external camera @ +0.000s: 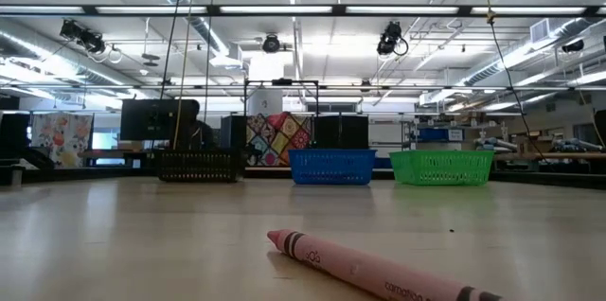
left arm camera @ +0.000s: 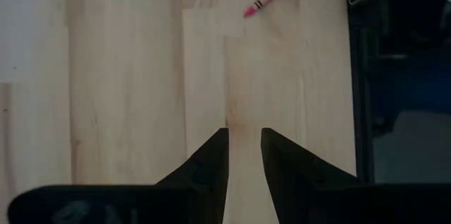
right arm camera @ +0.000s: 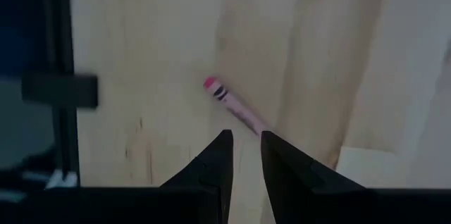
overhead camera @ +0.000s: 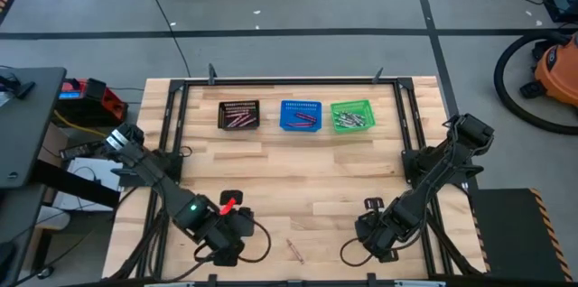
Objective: Sort crayons
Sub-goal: Put the pink crayon into the black bin
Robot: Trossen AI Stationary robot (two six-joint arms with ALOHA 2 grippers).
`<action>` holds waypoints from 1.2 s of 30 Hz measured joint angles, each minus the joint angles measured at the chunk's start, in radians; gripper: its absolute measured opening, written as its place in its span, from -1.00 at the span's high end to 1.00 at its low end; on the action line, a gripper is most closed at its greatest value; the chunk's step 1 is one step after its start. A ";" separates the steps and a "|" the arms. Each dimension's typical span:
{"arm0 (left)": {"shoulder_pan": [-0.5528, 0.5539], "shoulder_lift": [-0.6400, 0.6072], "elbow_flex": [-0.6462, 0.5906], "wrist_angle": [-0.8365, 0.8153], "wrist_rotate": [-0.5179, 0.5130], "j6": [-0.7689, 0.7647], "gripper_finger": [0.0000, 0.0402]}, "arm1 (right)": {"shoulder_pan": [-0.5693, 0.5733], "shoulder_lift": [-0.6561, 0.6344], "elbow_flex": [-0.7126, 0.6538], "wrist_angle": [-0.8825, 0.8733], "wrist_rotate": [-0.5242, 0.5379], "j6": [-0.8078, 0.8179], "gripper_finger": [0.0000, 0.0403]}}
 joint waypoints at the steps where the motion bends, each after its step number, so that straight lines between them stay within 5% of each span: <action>1: -0.006 0.000 0.000 -0.001 -0.012 -0.016 0.52 | 0.006 0.004 0.000 0.002 0.000 -0.029 0.59; 13: -0.054 0.000 0.000 0.005 -0.066 -0.102 0.52 | 0.039 0.040 0.000 0.051 0.103 -0.225 0.59; 36: -0.054 0.000 0.000 0.019 -0.085 -0.105 0.52 | 0.053 0.080 -0.041 0.093 0.084 -0.385 0.59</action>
